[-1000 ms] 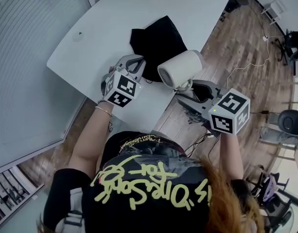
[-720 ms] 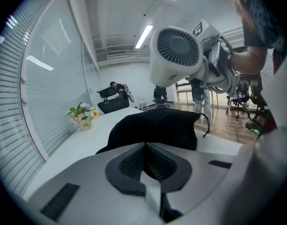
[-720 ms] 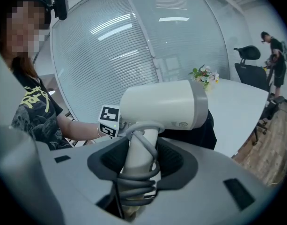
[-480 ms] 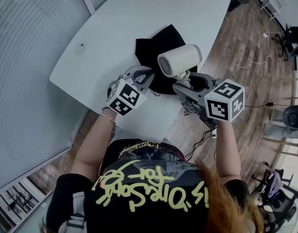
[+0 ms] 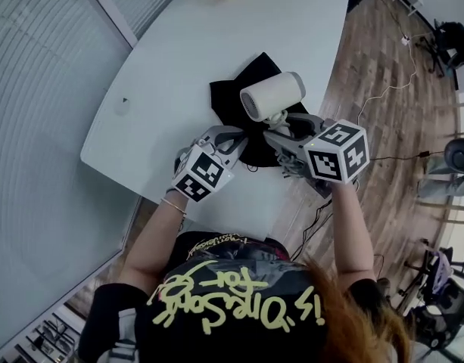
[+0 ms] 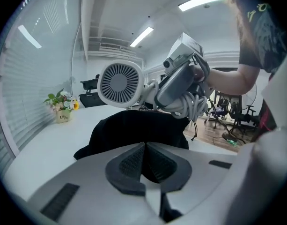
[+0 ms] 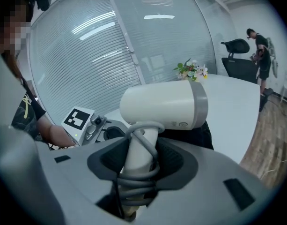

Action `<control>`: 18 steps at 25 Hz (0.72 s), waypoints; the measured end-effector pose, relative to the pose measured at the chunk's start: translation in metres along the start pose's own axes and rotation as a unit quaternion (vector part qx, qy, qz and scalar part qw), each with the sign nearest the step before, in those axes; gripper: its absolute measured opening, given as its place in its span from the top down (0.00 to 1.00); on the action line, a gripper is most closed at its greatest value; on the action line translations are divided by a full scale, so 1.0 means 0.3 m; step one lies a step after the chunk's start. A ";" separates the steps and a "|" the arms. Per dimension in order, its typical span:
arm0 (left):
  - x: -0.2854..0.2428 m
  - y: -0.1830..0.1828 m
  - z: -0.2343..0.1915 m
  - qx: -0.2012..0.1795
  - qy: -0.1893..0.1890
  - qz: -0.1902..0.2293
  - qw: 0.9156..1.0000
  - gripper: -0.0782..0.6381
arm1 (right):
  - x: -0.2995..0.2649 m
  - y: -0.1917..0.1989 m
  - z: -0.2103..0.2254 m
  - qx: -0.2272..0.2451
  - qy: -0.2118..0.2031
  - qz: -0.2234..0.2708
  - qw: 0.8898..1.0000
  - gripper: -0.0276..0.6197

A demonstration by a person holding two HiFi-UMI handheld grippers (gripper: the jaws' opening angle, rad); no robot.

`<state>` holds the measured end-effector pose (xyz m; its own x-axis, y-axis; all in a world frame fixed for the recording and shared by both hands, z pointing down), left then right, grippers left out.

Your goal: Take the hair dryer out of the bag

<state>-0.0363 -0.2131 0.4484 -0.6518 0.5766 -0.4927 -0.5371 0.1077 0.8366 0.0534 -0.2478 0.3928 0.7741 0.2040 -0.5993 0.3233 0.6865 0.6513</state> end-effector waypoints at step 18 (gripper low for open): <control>-0.083 0.113 -0.081 -0.006 0.055 -0.003 0.998 0.89 | -0.251 0.006 0.190 -0.054 0.065 -0.036 0.996 0.67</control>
<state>-0.0512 -0.2434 0.4832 -0.7026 0.4843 -0.5213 -0.5471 0.1008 0.8310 0.0267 -0.3017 0.4658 0.6715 0.2360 -0.7024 0.3096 0.7719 0.5553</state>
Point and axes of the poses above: the fingertips, and each gripper's own axes: x backward along the fingers, z to its right, y out of its underside, the point moved 4 cm from there along x, backward along the fingers, and after that the axes turned 12 degrees about -x, right-handed, at the moved point
